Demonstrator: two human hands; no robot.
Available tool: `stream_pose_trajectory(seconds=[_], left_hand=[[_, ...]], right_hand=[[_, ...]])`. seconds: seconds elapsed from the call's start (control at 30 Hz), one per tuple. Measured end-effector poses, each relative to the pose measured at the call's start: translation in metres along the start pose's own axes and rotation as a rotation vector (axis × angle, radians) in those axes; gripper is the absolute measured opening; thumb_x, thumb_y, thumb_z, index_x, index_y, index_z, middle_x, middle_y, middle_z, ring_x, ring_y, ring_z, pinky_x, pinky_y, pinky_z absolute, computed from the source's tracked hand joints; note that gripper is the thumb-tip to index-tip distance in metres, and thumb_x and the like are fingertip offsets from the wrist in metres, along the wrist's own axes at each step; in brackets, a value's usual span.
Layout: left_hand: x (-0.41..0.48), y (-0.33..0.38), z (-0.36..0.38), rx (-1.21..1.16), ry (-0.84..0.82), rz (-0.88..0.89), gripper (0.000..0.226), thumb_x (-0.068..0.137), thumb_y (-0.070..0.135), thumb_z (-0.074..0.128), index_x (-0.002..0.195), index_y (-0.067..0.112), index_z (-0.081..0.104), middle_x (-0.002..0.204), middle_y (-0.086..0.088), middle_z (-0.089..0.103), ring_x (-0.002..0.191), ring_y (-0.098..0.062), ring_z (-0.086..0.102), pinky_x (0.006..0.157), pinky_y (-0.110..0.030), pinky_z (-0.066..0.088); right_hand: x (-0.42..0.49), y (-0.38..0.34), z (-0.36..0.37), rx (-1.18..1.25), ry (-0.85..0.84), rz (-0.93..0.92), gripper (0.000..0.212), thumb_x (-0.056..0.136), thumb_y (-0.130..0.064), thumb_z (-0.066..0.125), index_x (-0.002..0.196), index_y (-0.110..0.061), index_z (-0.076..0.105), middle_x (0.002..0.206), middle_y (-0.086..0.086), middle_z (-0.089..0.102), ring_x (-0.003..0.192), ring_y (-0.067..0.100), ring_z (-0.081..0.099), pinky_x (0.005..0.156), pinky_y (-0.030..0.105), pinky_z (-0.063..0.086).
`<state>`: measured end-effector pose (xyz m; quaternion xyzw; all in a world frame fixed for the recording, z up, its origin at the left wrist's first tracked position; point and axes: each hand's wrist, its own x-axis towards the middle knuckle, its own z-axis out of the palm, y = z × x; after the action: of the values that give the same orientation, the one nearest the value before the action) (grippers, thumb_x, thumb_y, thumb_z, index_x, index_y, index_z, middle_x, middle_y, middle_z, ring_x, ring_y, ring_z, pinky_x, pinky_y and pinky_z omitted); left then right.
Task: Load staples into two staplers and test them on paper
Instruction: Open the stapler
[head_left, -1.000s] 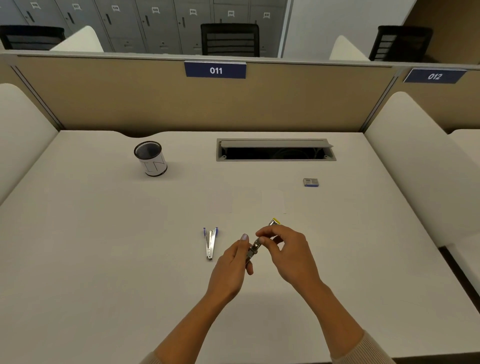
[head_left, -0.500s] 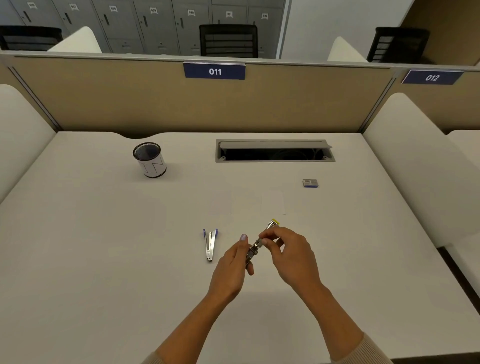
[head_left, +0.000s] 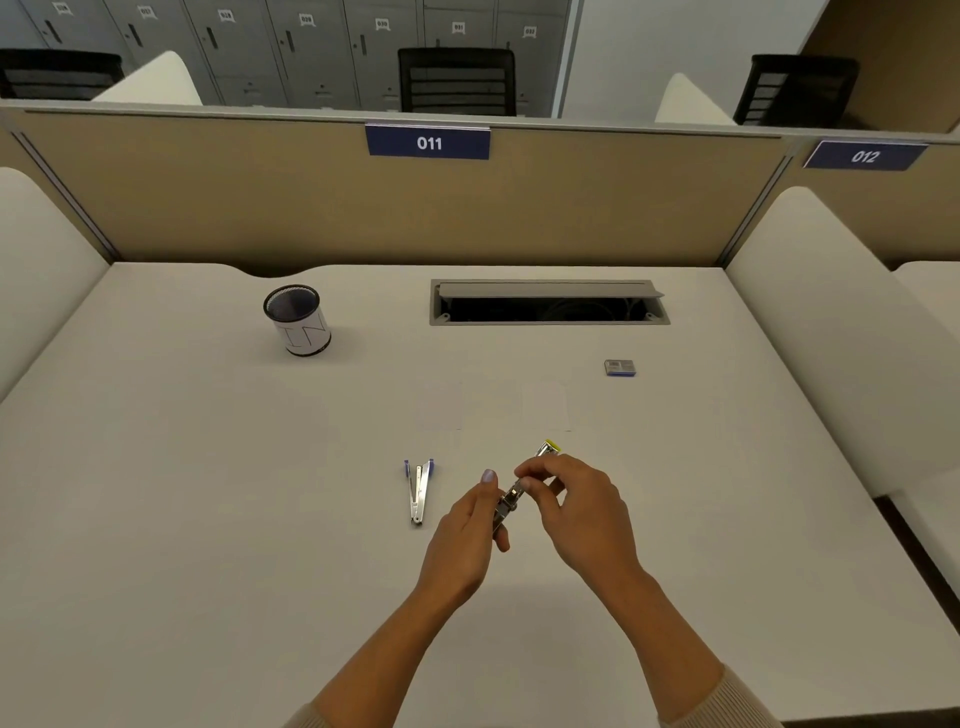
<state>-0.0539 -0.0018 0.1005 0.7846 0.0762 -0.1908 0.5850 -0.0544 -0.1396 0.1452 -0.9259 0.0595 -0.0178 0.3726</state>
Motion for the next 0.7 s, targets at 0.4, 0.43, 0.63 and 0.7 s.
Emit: stream_pose_trajectory(seconds=[0.4, 0.43, 0.63, 0.7], left_hand=[[-0.001, 0.002, 0.004, -0.016, -0.003, -0.003, 0.063, 0.089, 0.073, 0.015, 0.092, 0.033, 0.064, 0.059, 0.009, 0.06, 0.057, -0.004, 0.047, 0.067, -0.028, 0.037], [-0.001, 0.002, 0.004, -0.017, -0.002, -0.002, 0.063, 0.089, 0.072, 0.015, 0.093, 0.033, 0.064, 0.058, 0.009, 0.059, 0.057, -0.004, 0.047, 0.067, -0.028, 0.037], [0.0, 0.001, 0.004, -0.03, -0.003, -0.003, 0.066, 0.085, 0.077, 0.014, 0.092, 0.035, 0.065, 0.057, 0.008, 0.059, 0.057, -0.006, 0.045, 0.066, -0.028, 0.036], [0.001, 0.0, 0.004, -0.036, -0.005, -0.004, 0.066, 0.085, 0.077, 0.014, 0.092, 0.035, 0.065, 0.057, 0.008, 0.059, 0.057, -0.006, 0.046, 0.066, -0.029, 0.035]], right_hand=[[-0.003, 0.006, -0.001, -0.105, 0.07, -0.064, 0.012, 0.092, -0.03, 0.063, 0.099, -0.039, 0.067, 0.099, -0.025, 0.058, 0.077, 0.002, 0.056, 0.061, 0.006, 0.036], [-0.003, 0.007, -0.001, -0.11, 0.092, -0.08, 0.013, 0.093, -0.028, 0.063, 0.099, -0.038, 0.067, 0.1, -0.023, 0.059, 0.079, 0.002, 0.056, 0.062, 0.006, 0.036], [-0.006, 0.017, -0.005, -0.175, 0.183, -0.3, 0.03, 0.086, 0.0, 0.063, 0.098, -0.027, 0.07, 0.111, -0.013, 0.06, 0.09, 0.008, 0.054, 0.066, 0.025, 0.051], [-0.009, 0.022, -0.003, -0.232, 0.151, -0.367, 0.037, 0.081, 0.006, 0.063, 0.098, -0.026, 0.071, 0.118, -0.008, 0.06, 0.095, 0.012, 0.055, 0.07, 0.028, 0.051]])
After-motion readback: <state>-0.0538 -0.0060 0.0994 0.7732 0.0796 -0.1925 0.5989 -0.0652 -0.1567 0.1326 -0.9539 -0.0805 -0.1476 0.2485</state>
